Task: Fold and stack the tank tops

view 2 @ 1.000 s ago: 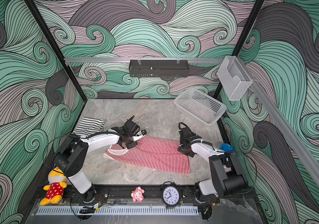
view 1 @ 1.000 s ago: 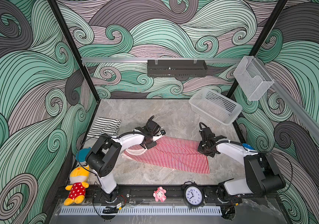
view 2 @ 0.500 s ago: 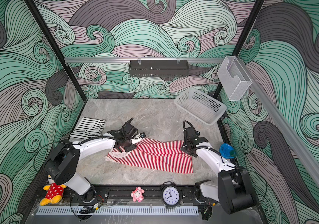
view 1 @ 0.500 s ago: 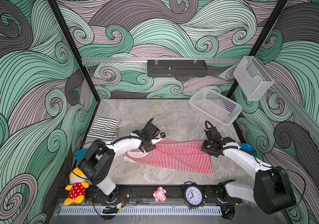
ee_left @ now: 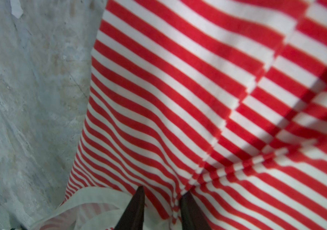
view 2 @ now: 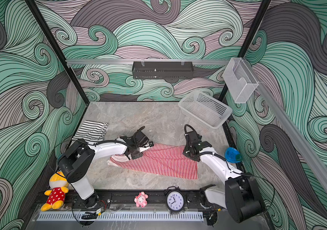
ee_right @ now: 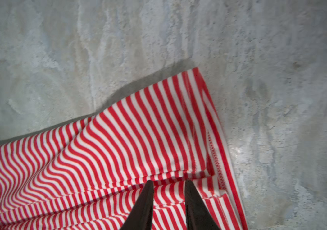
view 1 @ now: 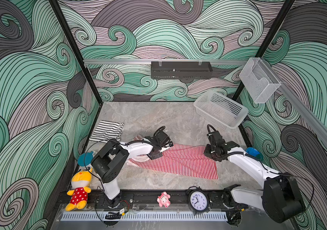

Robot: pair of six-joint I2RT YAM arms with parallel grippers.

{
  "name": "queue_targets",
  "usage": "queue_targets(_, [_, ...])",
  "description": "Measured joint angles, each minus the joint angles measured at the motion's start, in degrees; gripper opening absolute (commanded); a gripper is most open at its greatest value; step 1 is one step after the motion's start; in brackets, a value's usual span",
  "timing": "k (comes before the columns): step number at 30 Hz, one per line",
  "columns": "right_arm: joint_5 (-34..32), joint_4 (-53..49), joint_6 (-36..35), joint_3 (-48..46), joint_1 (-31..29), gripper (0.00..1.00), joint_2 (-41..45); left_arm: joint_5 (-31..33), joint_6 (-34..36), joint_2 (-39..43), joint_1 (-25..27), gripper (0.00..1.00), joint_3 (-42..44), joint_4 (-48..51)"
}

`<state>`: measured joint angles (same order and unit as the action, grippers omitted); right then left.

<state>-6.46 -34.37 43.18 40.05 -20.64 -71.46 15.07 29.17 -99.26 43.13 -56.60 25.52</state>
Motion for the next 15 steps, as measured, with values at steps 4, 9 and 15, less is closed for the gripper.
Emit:
queue_targets(4, [0.83,2.78,1.77,1.14,-1.79,0.05,-4.79,-0.68,-0.26,2.78,-0.37,0.39,0.31,1.81])
queue_targets(9, [0.79,6.40,2.97,2.71,-2.25,0.01,-12.50,-2.25,-0.66,2.01,-1.03,0.38,-4.07,2.40])
queue_targets(15, [0.35,7.15,3.13,3.96,-2.62,0.00,-16.26,-2.29,-1.27,-5.09,-1.46,0.37,-8.41,1.49])
